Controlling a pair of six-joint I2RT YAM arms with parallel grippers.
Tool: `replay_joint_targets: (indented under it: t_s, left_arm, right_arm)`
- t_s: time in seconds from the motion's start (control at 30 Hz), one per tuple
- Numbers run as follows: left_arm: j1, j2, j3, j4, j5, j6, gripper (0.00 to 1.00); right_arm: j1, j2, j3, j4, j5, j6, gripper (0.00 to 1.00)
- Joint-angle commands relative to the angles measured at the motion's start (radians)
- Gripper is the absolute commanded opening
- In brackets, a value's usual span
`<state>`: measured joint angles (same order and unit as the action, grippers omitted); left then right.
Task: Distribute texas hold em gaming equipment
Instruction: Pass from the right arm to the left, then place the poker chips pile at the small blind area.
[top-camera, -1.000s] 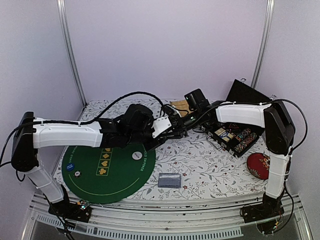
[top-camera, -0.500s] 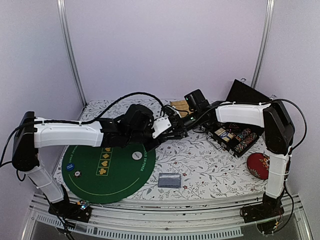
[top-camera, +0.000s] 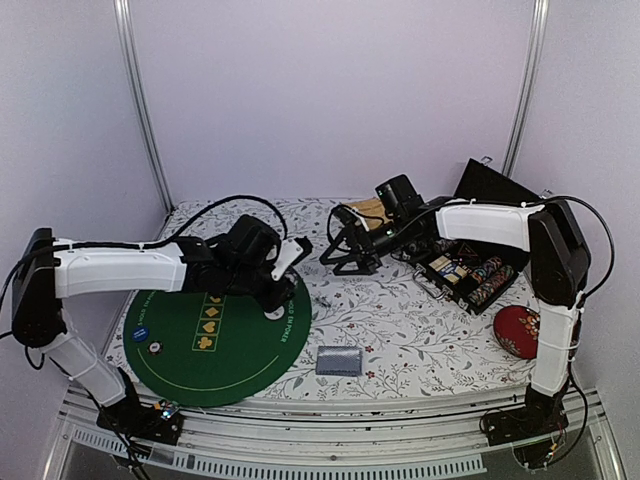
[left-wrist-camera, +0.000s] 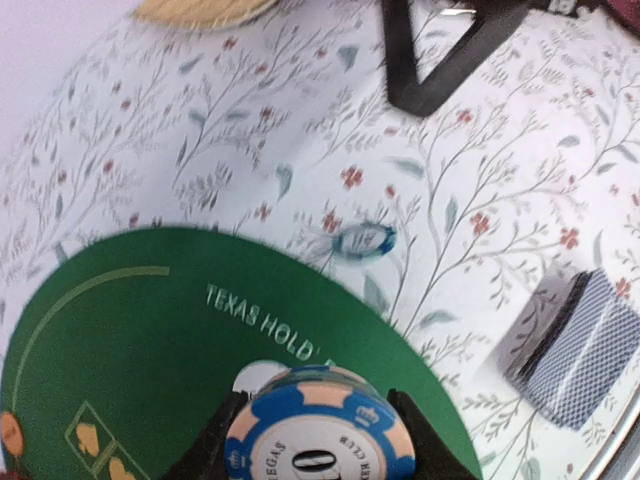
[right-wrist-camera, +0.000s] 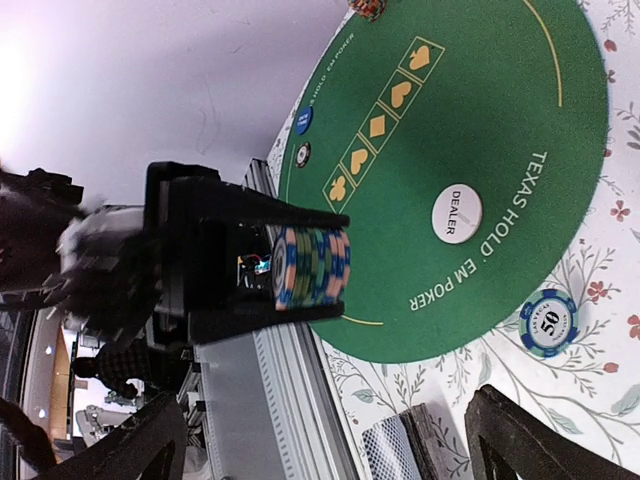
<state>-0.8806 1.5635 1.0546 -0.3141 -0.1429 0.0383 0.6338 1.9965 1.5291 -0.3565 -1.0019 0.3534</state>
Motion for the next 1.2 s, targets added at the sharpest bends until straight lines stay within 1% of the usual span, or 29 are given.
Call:
replay_joint_targets:
  t_s: [0.0,0.13,0.2,0.3,0.37,0.5,0.6,0.7,0.8,0.93,1.07,1.17]
  left_arm:
    - [0.074,-0.087,-0.07,-0.174,-0.028,-0.259,0.0]
    - [0.151,-0.182,-0.175,-0.242,-0.074,-0.496,0.0]
    - [0.185,-0.228,-0.231,-0.273,-0.081,-0.605,0.0]
    - [0.253,-0.273,-0.286,-0.374,-0.148,-0.759,0.0]
    - [0.329,-0.315,-0.32,-0.426,-0.171,-0.825,0.0]
    - [0.505,-0.427,-0.4,-0.437,-0.18,-0.914,0.0]
    - [0.582,-0.488,-0.455,-0.455,-0.176,-0.986,0.0]
    - [0.62,-0.51,-0.49,-0.487,-0.194,-1.049,0.0]
    - [0.66,-0.496,-0.502,-0.486,-0.175,-1.064,0.0]
    - [0.675,-0.473,-0.504,-0.519,-0.209,-1.109,0.0]
    - [0.683,-0.467,-0.522,-0.51,-0.2,-1.117,0.0]
    - [0.689,-0.454,-0.55,-0.469,-0.182,-1.113,0.0]
  right_arm:
    - [-0.029,-0.025,0.038,-0.047,0.055,-0.05,0.99]
    - [-0.031,-0.016,0.105,-0.189,0.226,-0.141,0.99]
    - [-0.031,-0.019,0.122,-0.23,0.298,-0.184,0.99]
    - [-0.031,-0.04,0.116,-0.264,0.345,-0.242,0.99]
    - [-0.031,-0.058,0.094,-0.263,0.357,-0.274,0.99]
    - [-0.034,-0.079,0.061,-0.271,0.364,-0.334,0.99]
    - [-0.044,-0.092,0.041,-0.285,0.368,-0.39,0.99]
    - [-0.061,-0.11,0.017,-0.284,0.364,-0.425,0.99]
    - [-0.082,-0.124,0.002,-0.28,0.351,-0.44,0.99]
    - [-0.097,-0.141,-0.018,-0.263,0.327,-0.438,0.99]
    - [-0.1,-0.146,-0.02,-0.264,0.321,-0.44,0.99]
    - [-0.1,-0.143,-0.019,-0.266,0.317,-0.442,0.99]
